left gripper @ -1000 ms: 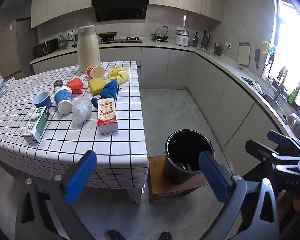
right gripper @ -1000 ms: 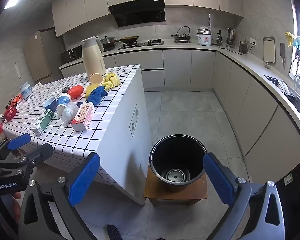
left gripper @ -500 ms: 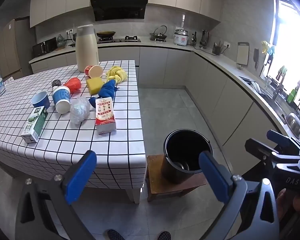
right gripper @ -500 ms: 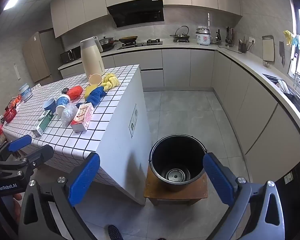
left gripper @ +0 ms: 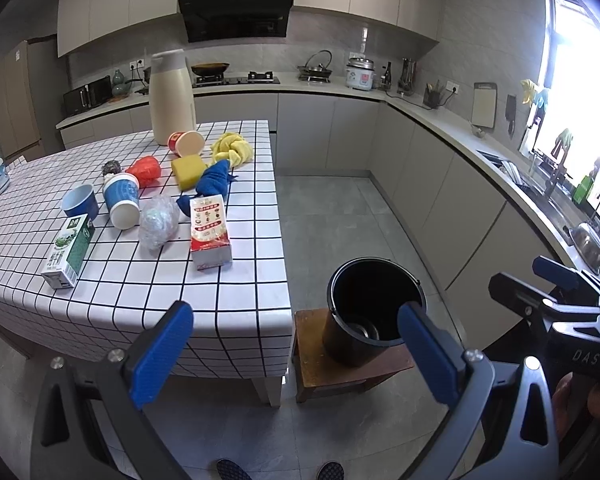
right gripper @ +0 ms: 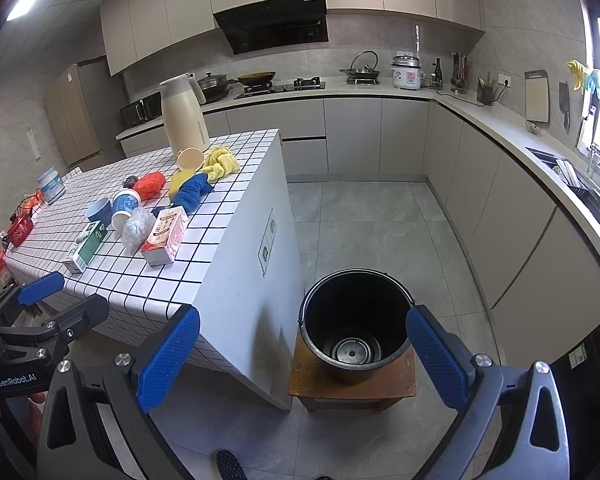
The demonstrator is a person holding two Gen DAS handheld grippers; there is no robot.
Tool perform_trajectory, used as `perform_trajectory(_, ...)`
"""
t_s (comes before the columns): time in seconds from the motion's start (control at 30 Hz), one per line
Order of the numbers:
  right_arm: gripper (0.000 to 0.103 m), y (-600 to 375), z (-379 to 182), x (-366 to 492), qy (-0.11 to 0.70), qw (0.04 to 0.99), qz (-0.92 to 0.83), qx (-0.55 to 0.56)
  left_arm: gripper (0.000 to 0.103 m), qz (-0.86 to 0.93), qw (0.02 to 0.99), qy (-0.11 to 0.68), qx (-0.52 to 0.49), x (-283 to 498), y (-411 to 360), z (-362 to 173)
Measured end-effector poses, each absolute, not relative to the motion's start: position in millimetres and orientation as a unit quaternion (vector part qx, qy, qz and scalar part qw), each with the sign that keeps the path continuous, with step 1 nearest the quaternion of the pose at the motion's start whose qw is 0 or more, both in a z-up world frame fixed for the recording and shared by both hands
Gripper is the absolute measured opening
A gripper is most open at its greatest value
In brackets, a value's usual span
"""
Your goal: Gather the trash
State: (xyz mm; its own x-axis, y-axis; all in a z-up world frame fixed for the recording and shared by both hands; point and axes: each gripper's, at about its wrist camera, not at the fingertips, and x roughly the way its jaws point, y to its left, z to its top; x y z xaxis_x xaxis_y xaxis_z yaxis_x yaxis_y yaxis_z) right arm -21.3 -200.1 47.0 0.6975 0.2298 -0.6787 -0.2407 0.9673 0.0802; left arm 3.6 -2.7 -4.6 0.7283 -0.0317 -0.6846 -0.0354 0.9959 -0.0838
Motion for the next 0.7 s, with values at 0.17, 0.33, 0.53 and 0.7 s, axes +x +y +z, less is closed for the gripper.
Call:
perform_trajectory(0.17,0.103,-199.8,47.0,-19.9,0.368,0.921,0.129,-0.009,0.103,-0.001,0.928,0.371,-0.043,4.6,-4.4,-5.5)
perform_trajectory(0.33,0.103,-199.5,46.9,-19.7,0.368,0.921,0.129,-0.009,0.103,-0.002,0.927,0.372,-0.042,5.6,-6.3,-5.4)
perform_trajectory(0.53,0.103,-200.2,47.6,-18.0,0.367,0.921,0.128,-0.01,0.103,-0.003,0.928,0.371,-0.04,6.6,-6.7,-3.1)
perform_trajectory(0.7,0.103,-200.0,48.0,-17.6,0.367,0.922,0.127,-0.01,0.103,-0.002,0.928,0.371,-0.041,7.7,-6.7,-2.8)
